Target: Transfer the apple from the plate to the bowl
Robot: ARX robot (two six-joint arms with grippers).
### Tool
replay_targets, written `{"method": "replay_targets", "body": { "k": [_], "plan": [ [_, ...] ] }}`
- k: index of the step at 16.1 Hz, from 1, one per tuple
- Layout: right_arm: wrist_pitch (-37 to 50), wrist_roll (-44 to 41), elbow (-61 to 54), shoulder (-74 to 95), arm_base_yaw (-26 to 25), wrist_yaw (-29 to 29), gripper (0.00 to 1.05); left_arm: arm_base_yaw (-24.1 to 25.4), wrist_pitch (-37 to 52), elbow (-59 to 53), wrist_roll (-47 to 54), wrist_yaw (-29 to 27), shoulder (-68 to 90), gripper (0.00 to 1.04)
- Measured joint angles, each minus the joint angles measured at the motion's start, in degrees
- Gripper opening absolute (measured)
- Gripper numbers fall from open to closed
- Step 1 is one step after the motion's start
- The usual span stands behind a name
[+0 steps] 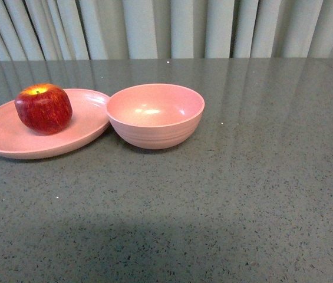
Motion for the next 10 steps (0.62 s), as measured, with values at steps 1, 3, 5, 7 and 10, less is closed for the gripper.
{"method": "replay_targets", "body": {
  "k": [1,3,5,7,10],
  "plan": [
    [0.0,0.0,0.0,0.0,0.0,-0.02,0.98,0.0,0.0,0.0,-0.02,0.0,0.0,0.98],
    [0.0,0.0,0.0,0.02,0.0,0.0,0.98,-0.2,-1.31,0.17,-0.33,-0.79,0.24,0.98],
    [0.04,-0.04,0.0,0.0,0.0,-0.04,0.98,-6.14,-16.11,6.8,-5.86,-13.84,10.12,0.98],
    [-0.07,-0.02,0.0,0.0,0.0,0.0,0.98,-5.84,-16.37,7.32,-7.76,-15.41,10.56,0.98],
    [0.0,-0.02,0.0,0.0,0.0,-0.04,0.98,-3.1,-9.84,10.91,-7.89,-11.08,14.88,0.98]
  ]
}}
